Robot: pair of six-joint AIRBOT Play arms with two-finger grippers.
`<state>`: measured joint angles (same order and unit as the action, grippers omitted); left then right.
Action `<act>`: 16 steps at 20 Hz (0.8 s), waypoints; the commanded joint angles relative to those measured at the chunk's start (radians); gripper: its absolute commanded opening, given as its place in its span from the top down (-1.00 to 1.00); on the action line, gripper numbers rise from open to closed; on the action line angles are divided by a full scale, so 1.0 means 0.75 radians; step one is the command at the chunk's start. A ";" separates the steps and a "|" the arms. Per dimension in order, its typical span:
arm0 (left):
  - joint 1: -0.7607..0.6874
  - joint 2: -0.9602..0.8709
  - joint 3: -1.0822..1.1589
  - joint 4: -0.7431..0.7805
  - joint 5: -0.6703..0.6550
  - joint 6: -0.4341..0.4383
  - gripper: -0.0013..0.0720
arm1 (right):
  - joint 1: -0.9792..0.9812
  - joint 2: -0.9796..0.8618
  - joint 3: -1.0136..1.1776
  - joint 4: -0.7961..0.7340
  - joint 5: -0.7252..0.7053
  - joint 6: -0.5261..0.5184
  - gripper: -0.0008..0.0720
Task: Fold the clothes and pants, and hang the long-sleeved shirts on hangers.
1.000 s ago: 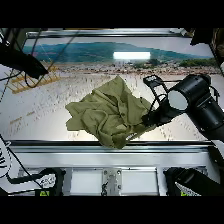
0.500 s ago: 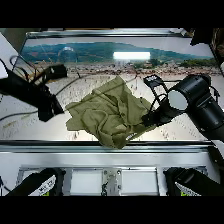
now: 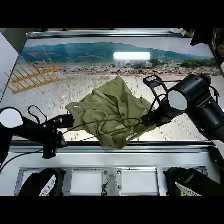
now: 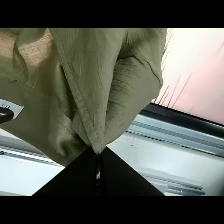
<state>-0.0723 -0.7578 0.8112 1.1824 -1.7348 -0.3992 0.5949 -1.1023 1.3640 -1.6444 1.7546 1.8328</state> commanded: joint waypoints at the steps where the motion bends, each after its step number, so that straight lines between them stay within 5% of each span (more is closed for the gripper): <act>1: -0.003 0.073 -0.172 -0.009 0.074 0.038 0.94 | 0.001 -0.001 -0.001 0.000 0.000 0.001 0.94; 16: -0.155 -0.303 -0.126 -0.130 0.189 0.098 0.94 | 0.001 -0.001 -0.001 0.000 0.000 0.001 0.94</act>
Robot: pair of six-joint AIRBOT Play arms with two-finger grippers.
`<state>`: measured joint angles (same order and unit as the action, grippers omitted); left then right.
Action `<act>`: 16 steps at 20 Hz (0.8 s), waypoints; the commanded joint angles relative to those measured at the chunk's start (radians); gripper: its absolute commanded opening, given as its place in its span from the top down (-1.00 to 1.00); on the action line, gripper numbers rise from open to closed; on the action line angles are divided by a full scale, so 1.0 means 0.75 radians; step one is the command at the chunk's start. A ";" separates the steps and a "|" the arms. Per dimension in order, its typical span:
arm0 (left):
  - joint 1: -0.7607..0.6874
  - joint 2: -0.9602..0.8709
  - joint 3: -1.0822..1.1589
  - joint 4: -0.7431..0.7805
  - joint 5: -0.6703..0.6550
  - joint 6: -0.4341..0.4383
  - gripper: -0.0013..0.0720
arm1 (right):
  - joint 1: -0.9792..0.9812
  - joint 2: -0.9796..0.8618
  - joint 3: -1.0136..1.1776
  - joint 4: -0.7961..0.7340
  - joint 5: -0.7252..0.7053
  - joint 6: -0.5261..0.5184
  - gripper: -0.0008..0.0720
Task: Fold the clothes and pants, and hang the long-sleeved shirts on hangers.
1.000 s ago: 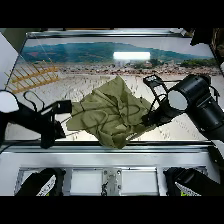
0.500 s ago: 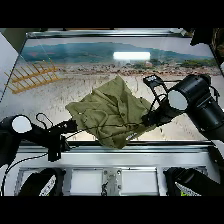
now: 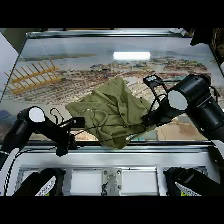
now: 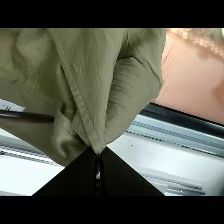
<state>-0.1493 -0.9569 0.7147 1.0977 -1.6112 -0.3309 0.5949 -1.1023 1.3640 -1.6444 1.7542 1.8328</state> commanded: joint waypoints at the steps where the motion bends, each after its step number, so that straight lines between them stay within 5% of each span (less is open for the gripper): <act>1: -0.067 -0.044 0.003 -0.032 0.037 0.008 0.95 | 0.001 -0.001 -0.001 0.000 0.001 0.000 0.94; 16: -0.114 -0.117 0.004 -0.139 0.238 -0.068 0.94 | 0.001 -0.003 0.002 0.020 0.001 -0.016 0.94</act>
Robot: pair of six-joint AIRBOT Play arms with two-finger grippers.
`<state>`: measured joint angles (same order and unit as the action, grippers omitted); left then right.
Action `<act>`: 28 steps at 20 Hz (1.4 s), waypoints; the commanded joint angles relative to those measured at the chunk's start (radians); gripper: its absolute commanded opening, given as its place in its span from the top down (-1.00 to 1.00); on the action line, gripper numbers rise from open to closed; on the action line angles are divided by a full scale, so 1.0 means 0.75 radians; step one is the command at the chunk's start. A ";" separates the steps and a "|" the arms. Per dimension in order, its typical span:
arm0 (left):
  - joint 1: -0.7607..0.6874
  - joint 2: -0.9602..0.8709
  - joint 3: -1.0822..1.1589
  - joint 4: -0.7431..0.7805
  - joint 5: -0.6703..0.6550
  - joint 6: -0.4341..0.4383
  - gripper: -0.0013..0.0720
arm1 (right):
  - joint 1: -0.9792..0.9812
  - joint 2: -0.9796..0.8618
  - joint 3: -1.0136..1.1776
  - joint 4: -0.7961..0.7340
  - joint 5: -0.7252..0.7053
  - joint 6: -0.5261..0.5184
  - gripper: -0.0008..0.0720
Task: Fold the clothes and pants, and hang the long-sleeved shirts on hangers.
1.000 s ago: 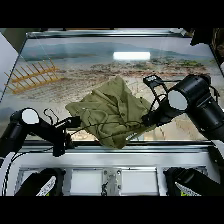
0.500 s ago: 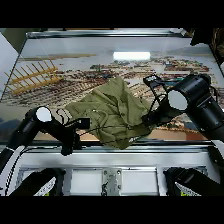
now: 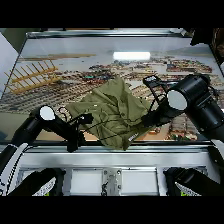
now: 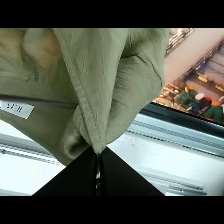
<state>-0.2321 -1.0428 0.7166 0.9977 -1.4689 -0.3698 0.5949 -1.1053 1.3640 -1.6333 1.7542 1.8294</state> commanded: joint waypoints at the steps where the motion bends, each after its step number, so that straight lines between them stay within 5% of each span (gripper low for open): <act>1: -0.015 -0.003 0.001 -0.006 0.069 -0.016 0.94 | 0.001 0.001 0.005 0.006 0.002 -0.011 0.94; 12: -0.165 -0.003 0.002 -0.147 0.304 -0.005 0.94 | 0.002 0.001 0.136 0.067 -0.014 -0.011 0.94; 28: -0.167 -0.003 0.002 -0.146 0.295 0.019 0.94 | 0.238 -0.026 0.188 0.310 -0.385 -0.005 0.95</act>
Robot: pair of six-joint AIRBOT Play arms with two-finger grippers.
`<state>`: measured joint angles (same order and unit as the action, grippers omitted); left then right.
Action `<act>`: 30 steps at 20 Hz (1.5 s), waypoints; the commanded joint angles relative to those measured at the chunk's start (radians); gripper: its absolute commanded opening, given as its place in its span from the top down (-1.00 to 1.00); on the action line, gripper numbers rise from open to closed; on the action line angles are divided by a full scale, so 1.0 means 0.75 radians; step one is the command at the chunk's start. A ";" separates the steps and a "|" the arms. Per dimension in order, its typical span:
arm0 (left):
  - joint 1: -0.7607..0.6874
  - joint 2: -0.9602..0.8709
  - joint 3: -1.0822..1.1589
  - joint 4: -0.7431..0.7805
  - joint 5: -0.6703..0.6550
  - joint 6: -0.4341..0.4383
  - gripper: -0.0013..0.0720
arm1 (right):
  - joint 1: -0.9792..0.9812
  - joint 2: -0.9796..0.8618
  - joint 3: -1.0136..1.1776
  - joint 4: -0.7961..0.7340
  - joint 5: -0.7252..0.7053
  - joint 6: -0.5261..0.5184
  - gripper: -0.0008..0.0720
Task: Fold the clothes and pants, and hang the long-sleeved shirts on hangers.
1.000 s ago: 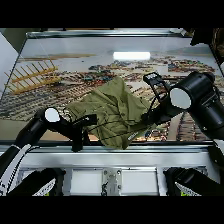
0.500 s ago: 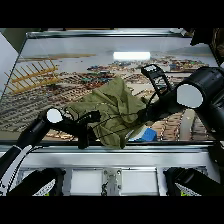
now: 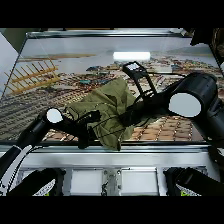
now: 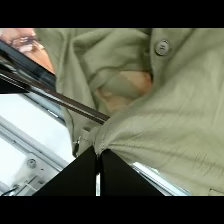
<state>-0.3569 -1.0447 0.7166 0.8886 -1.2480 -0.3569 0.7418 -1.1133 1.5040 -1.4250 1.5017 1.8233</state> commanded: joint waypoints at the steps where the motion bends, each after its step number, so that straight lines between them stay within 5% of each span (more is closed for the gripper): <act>1: -0.001 -0.001 0.002 -0.001 0.001 0.002 0.94 | 0.056 -0.023 0.001 0.033 -0.048 0.003 0.94; 9: -0.001 -0.001 0.001 0.000 0.000 0.002 0.94 | 0.074 -0.040 0.001 0.047 -0.046 0.002 0.82; 10: -0.001 -0.001 0.001 0.000 -0.001 0.002 0.94 | 0.073 -0.039 0.002 0.049 -0.042 -0.019 0.24; 11: -0.001 -0.001 0.001 0.000 -0.001 0.002 0.94 | 0.069 -0.037 0.003 0.064 -0.030 -0.055 -0.59; 12: -0.001 -0.001 0.001 0.000 -0.001 0.002 0.94 | 0.062 -0.031 0.005 0.078 -0.021 -0.096 -0.87; 16: -0.001 -0.001 0.001 0.000 -0.002 0.002 0.94 | -0.082 -0.013 0.090 0.234 0.168 -0.325 -0.87; 20: -0.001 -0.001 0.001 0.000 -0.002 0.002 0.94 | -0.384 -0.009 0.119 0.580 0.256 -0.705 -0.87; 26: -0.001 -0.001 0.001 0.001 -0.011 0.001 0.94 | -0.624 -0.010 0.119 0.587 0.087 -0.806 -0.87; 30: -0.001 -0.001 0.001 0.001 -0.012 0.001 0.94 | -0.814 -0.009 0.076 0.682 0.198 -1.260 -0.87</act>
<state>-0.3569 -1.0451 0.7166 0.8886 -1.2560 -0.3561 0.2359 -1.1210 1.5837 -0.9806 1.6043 1.0973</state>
